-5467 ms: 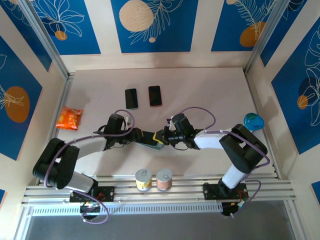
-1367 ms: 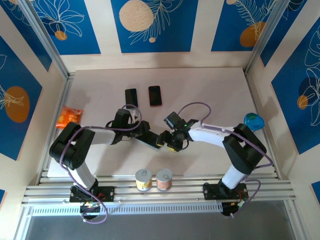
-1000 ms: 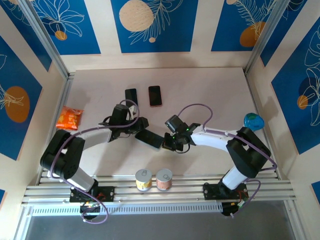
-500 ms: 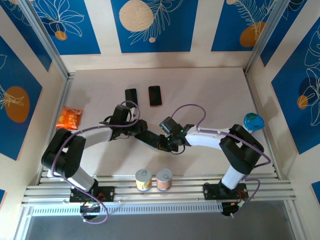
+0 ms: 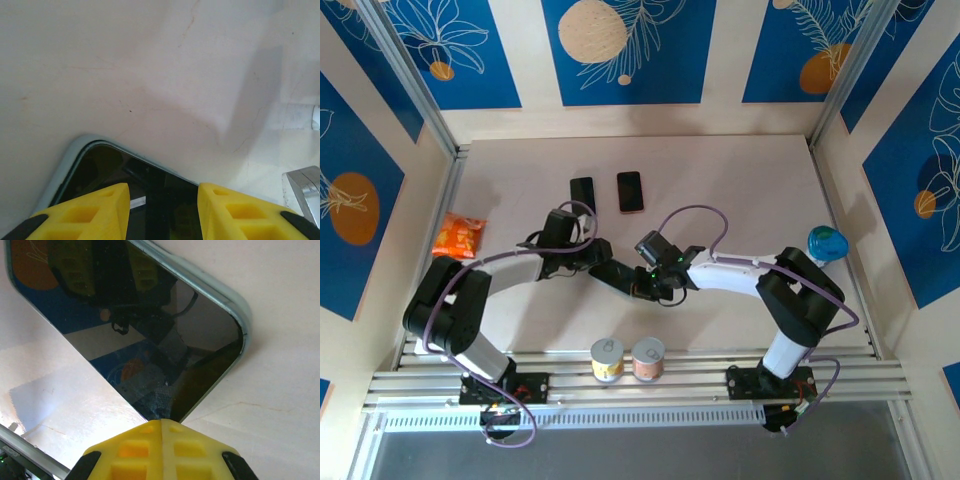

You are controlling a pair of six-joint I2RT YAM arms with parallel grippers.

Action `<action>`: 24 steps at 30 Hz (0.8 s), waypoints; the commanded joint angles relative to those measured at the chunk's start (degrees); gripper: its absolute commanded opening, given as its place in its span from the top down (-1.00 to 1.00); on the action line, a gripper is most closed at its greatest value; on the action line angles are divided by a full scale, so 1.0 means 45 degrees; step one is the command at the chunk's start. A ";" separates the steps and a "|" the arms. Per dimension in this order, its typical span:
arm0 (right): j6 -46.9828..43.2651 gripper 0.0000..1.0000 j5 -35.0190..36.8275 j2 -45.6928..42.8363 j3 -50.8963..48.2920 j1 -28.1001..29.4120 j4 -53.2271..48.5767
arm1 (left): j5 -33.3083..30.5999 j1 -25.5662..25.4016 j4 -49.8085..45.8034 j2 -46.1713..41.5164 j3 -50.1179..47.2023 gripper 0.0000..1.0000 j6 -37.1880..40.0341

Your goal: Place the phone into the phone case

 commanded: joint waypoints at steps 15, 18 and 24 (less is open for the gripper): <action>-0.0476 1.00 0.0160 0.1298 0.0793 0.0107 -0.0650 | 0.0238 0.0604 -0.0566 0.0045 -0.0351 0.16 0.1035; -0.0567 1.00 0.0298 0.1626 0.0927 0.0117 -0.0862 | 0.0278 0.0604 -0.0678 0.0308 -0.0322 0.16 0.1184; -0.0716 1.00 0.0694 0.2241 0.1187 0.0254 -0.1380 | 0.0280 0.0604 -0.0611 0.0693 -0.0411 0.16 0.1363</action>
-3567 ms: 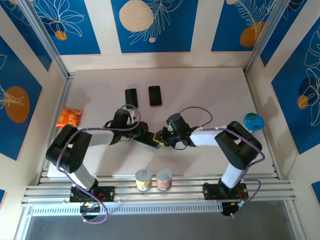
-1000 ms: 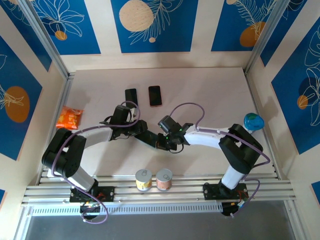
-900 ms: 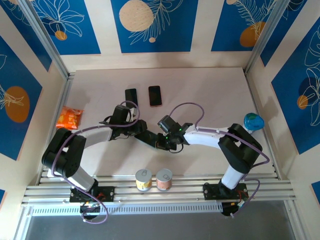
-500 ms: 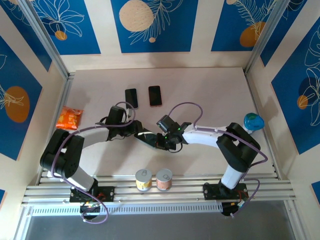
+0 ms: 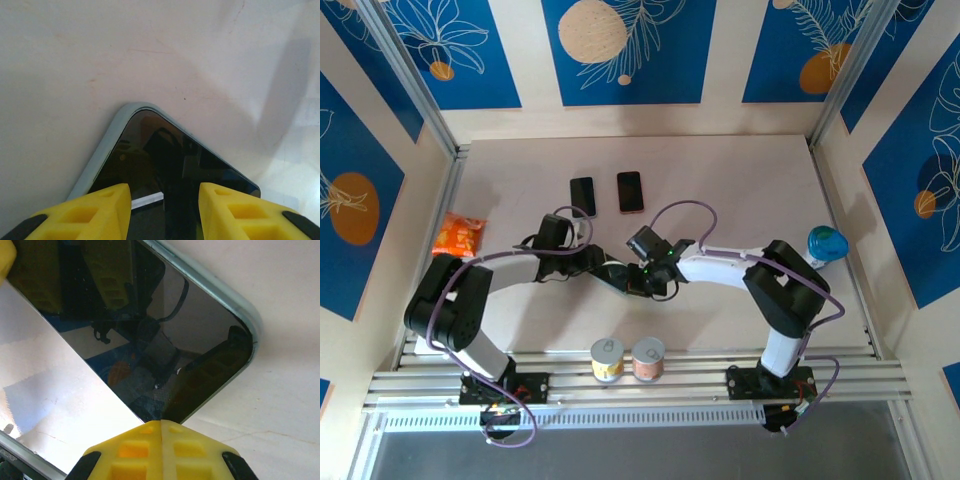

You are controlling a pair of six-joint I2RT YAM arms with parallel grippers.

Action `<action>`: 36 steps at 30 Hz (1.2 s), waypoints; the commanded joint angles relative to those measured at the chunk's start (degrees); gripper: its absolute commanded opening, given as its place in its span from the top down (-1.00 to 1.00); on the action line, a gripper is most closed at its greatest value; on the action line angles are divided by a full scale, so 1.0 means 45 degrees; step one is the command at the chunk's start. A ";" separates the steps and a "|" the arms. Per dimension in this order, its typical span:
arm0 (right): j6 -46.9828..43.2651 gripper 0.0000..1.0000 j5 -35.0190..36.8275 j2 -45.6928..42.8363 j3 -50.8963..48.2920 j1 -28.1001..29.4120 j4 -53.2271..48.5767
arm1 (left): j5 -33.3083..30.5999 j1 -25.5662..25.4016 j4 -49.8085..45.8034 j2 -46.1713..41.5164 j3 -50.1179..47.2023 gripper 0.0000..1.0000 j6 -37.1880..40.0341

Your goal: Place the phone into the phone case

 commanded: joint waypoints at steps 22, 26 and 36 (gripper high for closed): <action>-0.2371 1.00 0.1715 0.2302 0.1533 -0.0247 -0.2256 | 0.0381 0.0074 -0.0352 0.0422 -0.0975 0.17 0.0207; -0.2402 1.00 0.1728 0.3145 0.1816 0.0306 -0.2516 | 0.0315 0.0074 -0.0432 0.0528 -0.0878 0.17 0.0246; -0.2192 1.00 0.1641 0.4745 0.2122 0.1139 -0.3068 | 0.0339 0.0074 -0.0413 0.0954 -0.0738 0.18 0.0266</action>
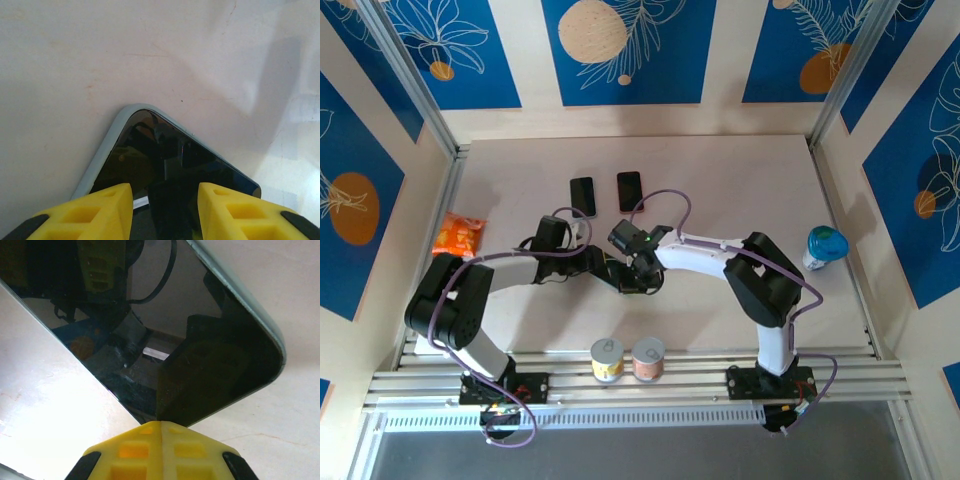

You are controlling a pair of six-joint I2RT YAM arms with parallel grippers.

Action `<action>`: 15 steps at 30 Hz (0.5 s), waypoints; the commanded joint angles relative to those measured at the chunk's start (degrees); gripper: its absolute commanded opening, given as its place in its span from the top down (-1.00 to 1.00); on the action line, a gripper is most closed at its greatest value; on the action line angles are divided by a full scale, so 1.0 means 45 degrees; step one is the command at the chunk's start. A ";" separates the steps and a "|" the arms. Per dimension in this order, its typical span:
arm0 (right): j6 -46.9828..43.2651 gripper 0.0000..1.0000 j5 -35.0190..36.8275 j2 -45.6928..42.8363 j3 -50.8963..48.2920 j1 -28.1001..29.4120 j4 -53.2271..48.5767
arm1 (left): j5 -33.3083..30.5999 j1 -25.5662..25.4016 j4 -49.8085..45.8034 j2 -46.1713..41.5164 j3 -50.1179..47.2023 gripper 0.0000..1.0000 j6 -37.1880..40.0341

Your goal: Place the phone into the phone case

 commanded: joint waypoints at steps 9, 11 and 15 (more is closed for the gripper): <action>0.0255 1.00 0.0115 0.3070 -0.1659 0.0728 0.1146 | 0.0305 0.0030 -0.0595 0.1349 -0.0289 0.19 -0.0631; 0.0267 1.00 -0.0066 0.3258 -0.1665 0.0743 0.1203 | 0.0320 0.0030 -0.0609 0.1391 -0.0242 0.19 -0.0673; 0.0160 1.00 -0.0508 0.3882 -0.1481 0.0793 0.1166 | 0.0324 0.0028 -0.0780 0.1432 -0.0125 0.19 -0.0642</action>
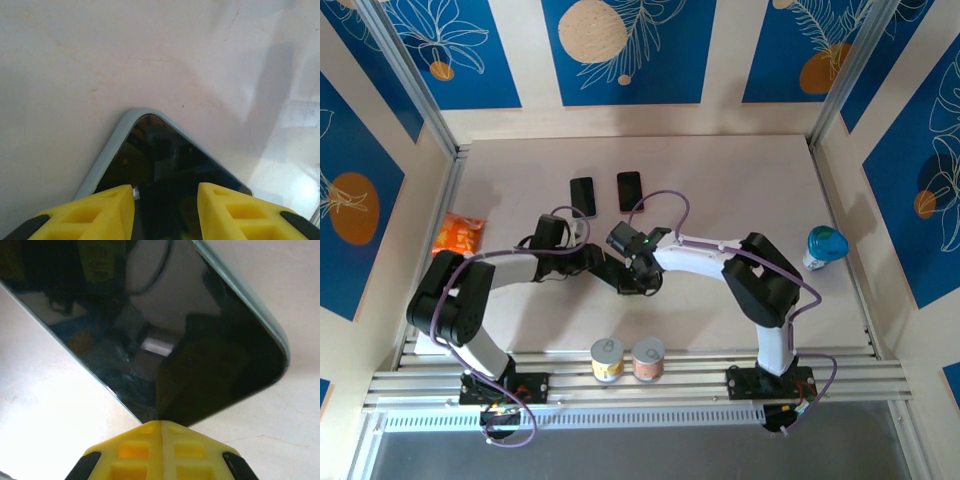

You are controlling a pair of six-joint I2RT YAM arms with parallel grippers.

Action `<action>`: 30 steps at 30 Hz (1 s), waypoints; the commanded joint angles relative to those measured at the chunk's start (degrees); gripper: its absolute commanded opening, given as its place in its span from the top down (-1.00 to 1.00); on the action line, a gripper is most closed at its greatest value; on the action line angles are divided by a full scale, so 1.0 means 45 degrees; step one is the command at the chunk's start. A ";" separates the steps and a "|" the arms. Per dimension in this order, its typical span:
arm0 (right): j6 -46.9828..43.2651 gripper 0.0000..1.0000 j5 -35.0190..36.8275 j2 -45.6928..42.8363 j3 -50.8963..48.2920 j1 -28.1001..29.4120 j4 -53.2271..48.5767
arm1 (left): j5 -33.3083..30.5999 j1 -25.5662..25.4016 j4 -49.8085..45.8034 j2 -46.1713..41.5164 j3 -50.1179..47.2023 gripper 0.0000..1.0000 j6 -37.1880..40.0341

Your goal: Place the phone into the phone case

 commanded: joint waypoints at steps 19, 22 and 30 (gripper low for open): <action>-0.1144 1.00 0.0401 -0.1207 -0.1219 -0.1300 0.0378 | -0.0185 -0.0169 -0.1751 0.0938 0.0639 0.19 0.0138; -0.1493 1.00 0.0178 -0.1587 -0.0892 -0.1970 0.0376 | -0.0290 -0.0168 -0.1918 0.0655 0.0760 0.19 0.0115; -0.1946 1.00 -0.0246 -0.1372 -0.0564 -0.2642 0.0647 | -0.0535 -0.0149 -0.2462 -0.0254 0.0938 0.19 0.0134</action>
